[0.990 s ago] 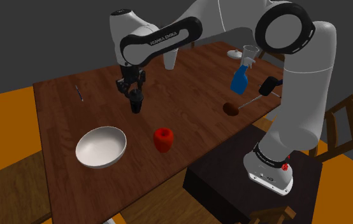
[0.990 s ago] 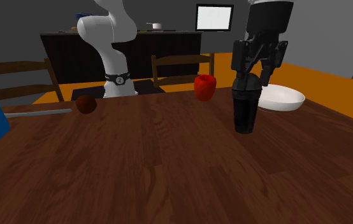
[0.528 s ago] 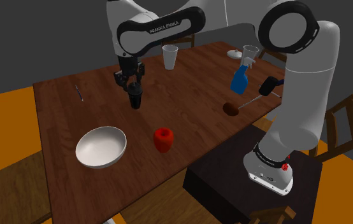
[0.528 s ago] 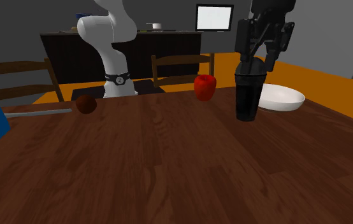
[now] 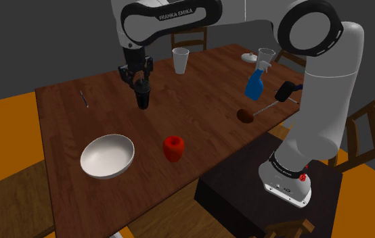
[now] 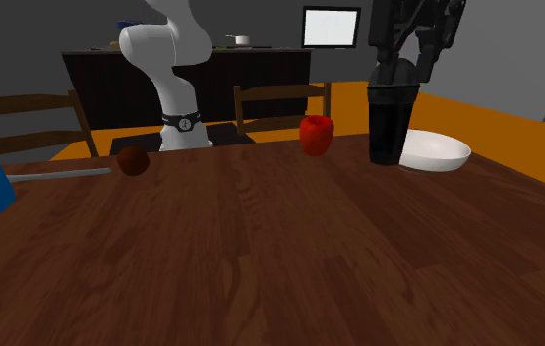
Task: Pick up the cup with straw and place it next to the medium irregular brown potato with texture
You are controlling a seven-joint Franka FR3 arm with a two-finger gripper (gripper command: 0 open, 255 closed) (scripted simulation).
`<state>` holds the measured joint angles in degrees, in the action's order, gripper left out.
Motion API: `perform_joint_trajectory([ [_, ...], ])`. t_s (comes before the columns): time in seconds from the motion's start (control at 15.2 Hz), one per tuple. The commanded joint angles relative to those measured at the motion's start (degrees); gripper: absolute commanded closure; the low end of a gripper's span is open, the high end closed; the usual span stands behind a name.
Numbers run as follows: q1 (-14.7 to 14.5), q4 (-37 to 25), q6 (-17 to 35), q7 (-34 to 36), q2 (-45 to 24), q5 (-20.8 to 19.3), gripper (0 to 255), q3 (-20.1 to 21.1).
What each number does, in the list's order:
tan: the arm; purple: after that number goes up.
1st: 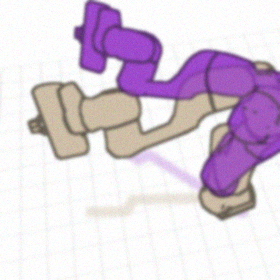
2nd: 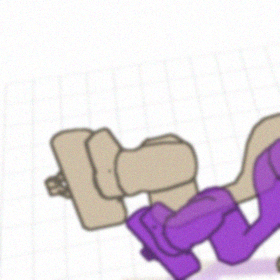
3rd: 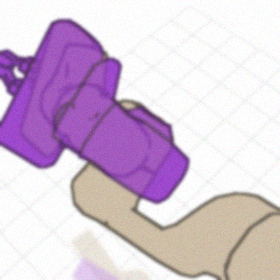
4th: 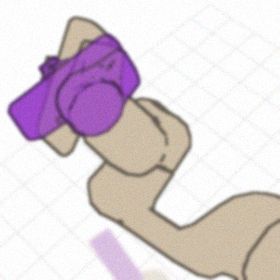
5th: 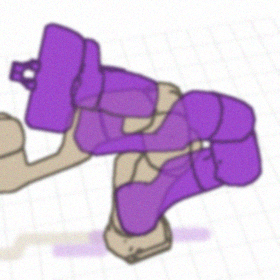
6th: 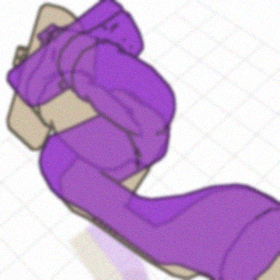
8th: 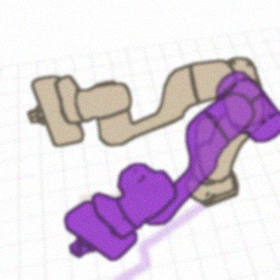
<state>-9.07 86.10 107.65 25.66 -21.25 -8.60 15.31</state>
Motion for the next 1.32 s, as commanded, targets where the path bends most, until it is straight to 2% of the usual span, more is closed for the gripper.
perform_joint_trajectory([
  [0.0,0.0,-1.1,-1.5,-0.2,0.4,0.2,255,0.1],
  [0.66,-0.5,-9.1,-9.3,-0.7,0.3,0.3,255,0.2],
  [1.25,-1.4,-18.7,-17.2,-1.1,-1.5,-0.1,255,0.3],
])
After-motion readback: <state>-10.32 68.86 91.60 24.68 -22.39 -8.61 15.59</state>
